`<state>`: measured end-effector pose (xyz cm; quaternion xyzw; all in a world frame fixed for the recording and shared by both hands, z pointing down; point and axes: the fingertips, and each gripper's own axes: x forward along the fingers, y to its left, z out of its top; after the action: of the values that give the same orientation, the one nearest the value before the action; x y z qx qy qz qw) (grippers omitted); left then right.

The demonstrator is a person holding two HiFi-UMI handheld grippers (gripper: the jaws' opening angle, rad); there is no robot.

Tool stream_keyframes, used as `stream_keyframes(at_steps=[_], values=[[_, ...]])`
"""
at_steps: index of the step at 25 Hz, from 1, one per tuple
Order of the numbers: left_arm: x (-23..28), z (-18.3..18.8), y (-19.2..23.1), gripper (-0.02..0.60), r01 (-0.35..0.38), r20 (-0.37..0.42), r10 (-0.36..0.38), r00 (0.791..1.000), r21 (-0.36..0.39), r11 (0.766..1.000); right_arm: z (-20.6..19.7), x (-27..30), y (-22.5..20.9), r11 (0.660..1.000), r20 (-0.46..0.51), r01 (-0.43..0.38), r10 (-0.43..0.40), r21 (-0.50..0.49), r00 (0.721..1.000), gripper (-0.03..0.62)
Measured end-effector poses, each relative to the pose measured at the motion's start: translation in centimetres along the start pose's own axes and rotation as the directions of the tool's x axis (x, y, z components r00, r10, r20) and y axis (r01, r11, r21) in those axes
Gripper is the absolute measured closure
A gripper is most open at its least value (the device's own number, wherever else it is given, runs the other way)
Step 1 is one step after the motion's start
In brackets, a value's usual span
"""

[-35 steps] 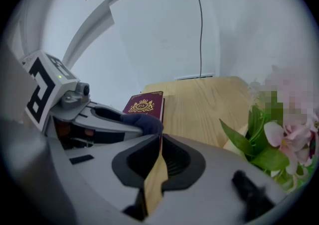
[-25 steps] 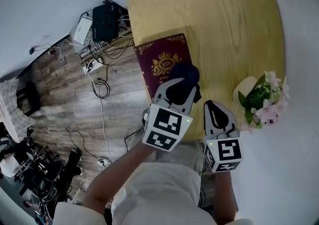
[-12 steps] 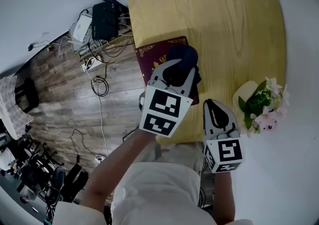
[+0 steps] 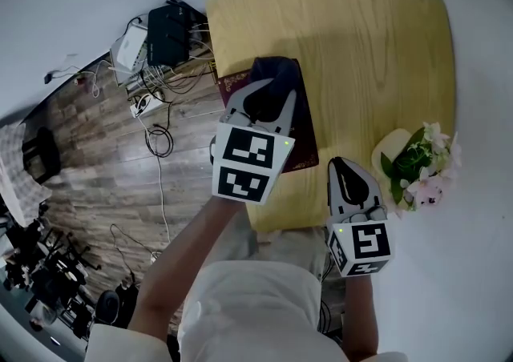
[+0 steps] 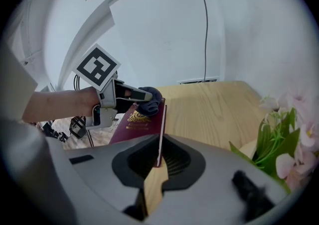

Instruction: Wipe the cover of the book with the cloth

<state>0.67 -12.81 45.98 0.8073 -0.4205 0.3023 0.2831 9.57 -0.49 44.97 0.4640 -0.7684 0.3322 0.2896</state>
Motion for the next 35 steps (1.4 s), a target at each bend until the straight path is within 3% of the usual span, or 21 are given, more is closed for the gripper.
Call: stream_keyframes(at_steps=[11,18,23,30,35], values=[[-8.7,0.0,0.8,0.483,-0.024,0.094,0.027,0.995,-0.027,0.999,2.3,-3.5,2.3,0.995,0.119,0.084,-0.077,-0.052,0.990,0.553],[-15.1,0.6,-0.9,0.484,0.003,0.167,-0.006,0.986,0.017,1.000,4.0,-7.7,4.0,0.985,0.206,0.152,-0.133,-0.081,0.969,0.553],[-20.3,1.4,-2.1,0.485,0.024,0.231,-0.027,0.973,0.019,1.000,5.7,-11.0,5.4,0.973,0.272,0.200,-0.163,-0.114,0.948,0.553],[-27.4,1.0,-3.9,0.485,0.066,0.336,-0.044,0.941,-0.057,0.996,7.7,-15.6,8.1,0.958,0.357,0.246,-0.182,-0.144,0.916,0.554],[-30.9,0.1,-4.5,0.485,0.077,0.371,-0.055,0.927,-0.046,0.996,8.6,-18.5,10.3,0.951,0.410,0.267,-0.184,-0.156,0.893,0.554]])
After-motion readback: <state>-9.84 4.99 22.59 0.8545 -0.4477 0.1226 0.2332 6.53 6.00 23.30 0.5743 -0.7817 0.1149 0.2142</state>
